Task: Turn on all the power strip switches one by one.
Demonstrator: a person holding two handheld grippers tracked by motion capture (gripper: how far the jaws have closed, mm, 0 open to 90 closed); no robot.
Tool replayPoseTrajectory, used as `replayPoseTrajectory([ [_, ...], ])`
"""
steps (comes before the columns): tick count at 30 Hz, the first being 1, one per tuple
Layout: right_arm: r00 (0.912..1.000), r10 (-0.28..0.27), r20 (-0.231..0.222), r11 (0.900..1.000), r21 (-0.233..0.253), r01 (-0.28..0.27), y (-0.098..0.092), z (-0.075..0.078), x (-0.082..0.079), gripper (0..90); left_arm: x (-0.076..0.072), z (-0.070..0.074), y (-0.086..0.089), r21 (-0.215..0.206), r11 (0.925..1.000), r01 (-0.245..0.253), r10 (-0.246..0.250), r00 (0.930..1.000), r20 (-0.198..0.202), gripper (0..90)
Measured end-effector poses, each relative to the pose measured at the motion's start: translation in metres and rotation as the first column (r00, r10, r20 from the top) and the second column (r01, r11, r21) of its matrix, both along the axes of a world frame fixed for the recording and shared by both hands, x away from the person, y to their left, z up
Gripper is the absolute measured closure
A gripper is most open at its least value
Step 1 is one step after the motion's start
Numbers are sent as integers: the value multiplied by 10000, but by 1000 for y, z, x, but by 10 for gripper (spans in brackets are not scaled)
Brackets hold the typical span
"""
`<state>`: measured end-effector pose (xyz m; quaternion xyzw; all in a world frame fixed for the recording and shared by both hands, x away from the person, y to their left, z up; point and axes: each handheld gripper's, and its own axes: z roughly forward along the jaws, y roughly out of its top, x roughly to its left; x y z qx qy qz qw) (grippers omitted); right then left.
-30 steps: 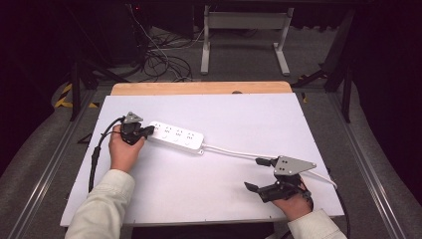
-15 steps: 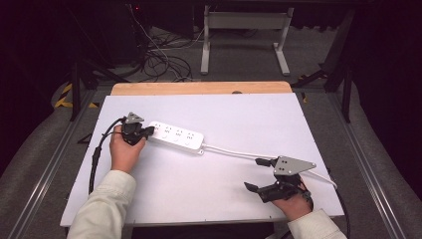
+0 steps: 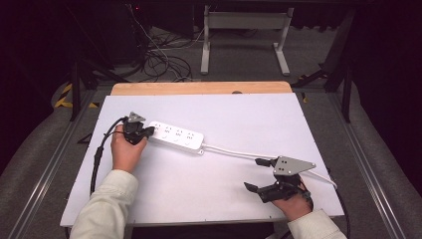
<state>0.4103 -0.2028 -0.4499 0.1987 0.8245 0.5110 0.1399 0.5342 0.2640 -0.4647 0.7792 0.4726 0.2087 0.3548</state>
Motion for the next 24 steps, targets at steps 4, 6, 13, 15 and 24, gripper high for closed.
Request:
replayPoseTrajectory([
  [4,10000,1,5,10000,-10,-1,0,0,0,142,2,0,3,-341,9994,-64,58,9998,-185,900],
  [6,10000,-1,9,10000,-13,1,0,0,0,142,3,1,3,-433,9990,-88,74,9994,-327,900],
  [13,10000,1,0,10000,-6,-1,0,0,-1,142,3,4,-3,241,9996,-117,127,9991,-417,900],
  [15,10000,0,-4,10000,-7,0,0,0,-1,142,3,5,-5,428,9990,-90,109,9989,-445,900],
  [24,10000,5,6,10000,-54,-5,0,0,-1,142,5,6,-8,520,9984,-206,235,9981,-569,900],
])
